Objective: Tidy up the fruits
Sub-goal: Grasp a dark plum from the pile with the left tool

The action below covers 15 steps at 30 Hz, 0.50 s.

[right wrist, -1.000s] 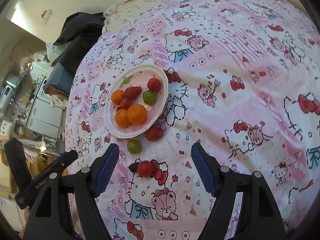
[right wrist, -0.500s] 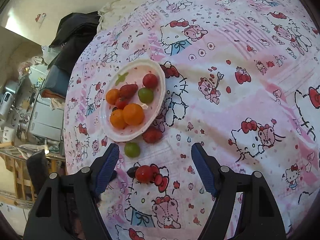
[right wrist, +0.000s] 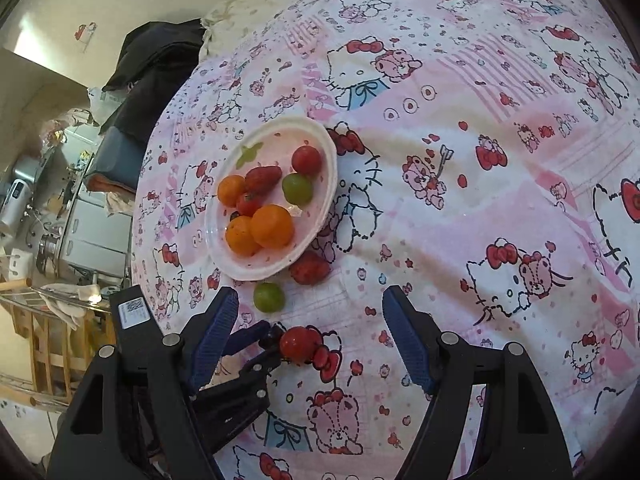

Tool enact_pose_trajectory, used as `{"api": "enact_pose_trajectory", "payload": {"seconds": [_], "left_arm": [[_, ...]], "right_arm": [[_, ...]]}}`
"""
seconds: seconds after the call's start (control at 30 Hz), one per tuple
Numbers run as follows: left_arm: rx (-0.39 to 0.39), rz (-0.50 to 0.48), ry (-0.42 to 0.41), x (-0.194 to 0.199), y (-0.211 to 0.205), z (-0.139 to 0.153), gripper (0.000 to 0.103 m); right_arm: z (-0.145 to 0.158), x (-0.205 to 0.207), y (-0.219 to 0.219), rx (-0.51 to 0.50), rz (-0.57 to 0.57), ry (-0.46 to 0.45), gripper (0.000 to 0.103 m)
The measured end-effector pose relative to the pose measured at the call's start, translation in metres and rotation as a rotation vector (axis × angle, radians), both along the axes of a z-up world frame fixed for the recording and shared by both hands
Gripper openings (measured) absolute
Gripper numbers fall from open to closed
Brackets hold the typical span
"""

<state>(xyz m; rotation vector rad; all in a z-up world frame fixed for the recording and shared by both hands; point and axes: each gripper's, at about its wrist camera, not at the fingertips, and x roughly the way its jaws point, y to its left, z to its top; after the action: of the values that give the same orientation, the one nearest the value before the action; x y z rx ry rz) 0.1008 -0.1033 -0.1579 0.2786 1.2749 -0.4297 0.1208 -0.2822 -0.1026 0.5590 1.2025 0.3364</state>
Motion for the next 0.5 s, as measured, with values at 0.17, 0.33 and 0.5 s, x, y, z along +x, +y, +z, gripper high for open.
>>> {"api": "enact_pose_trajectory", "payload": {"seconds": [0.17,0.33,0.5], "left_arm": [[-0.046,0.065,0.032,0.0,0.009,0.005,0.015],[-0.112,0.233,0.032,-0.003,0.04,0.026,0.015],[-0.121,0.36,-0.01,-0.004,0.07,0.044,0.015]], "right_arm": [[-0.003,0.001,-0.005,-0.014,-0.009,0.007,0.077],[-0.01,0.005,-0.005,-0.044,-0.013,0.019,0.077],[-0.029,0.013,0.025,-0.135,0.087,-0.002,0.077]]}}
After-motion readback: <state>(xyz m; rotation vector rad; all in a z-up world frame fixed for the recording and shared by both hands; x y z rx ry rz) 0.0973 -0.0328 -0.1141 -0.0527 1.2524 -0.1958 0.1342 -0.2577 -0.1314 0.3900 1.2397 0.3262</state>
